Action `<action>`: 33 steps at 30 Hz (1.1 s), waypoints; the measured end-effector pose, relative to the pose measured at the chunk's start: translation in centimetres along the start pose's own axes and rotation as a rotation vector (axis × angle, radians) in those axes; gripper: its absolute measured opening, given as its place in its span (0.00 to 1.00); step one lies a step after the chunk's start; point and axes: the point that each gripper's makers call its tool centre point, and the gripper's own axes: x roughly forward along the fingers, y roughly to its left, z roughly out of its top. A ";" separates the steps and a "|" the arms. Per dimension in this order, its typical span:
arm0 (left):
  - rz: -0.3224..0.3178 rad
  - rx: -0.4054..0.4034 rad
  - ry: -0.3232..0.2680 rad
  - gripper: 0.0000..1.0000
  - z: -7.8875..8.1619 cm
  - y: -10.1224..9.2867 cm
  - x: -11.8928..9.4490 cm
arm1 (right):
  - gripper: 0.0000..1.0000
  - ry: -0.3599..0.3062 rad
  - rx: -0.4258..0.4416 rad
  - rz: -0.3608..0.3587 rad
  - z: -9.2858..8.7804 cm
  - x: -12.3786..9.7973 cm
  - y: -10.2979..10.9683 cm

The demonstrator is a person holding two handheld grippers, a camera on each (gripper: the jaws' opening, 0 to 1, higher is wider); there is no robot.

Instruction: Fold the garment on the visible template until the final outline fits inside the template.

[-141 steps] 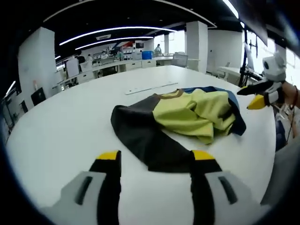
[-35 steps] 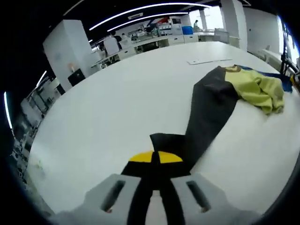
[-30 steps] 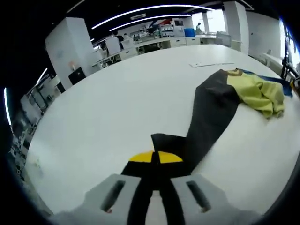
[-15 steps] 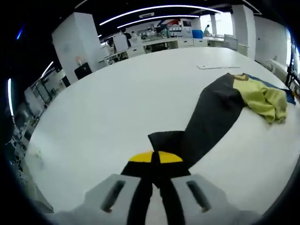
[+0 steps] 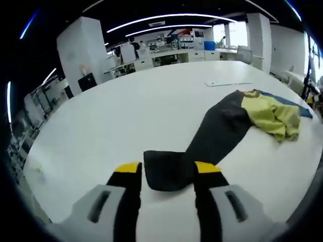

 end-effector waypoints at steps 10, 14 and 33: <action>-0.142 0.002 -0.063 0.56 2.3 -4.9 -0.8 | 0.75 -0.036 -0.088 0.162 1.6 -0.7 6.1; -0.205 0.014 -0.094 0.59 3.3 -7.8 -1.2 | 0.75 -0.048 -0.126 0.221 1.8 -0.7 8.4; -0.413 0.018 -0.131 0.58 4.9 -18.2 -0.7 | 0.59 -0.055 -0.224 0.369 0.0 0.8 17.0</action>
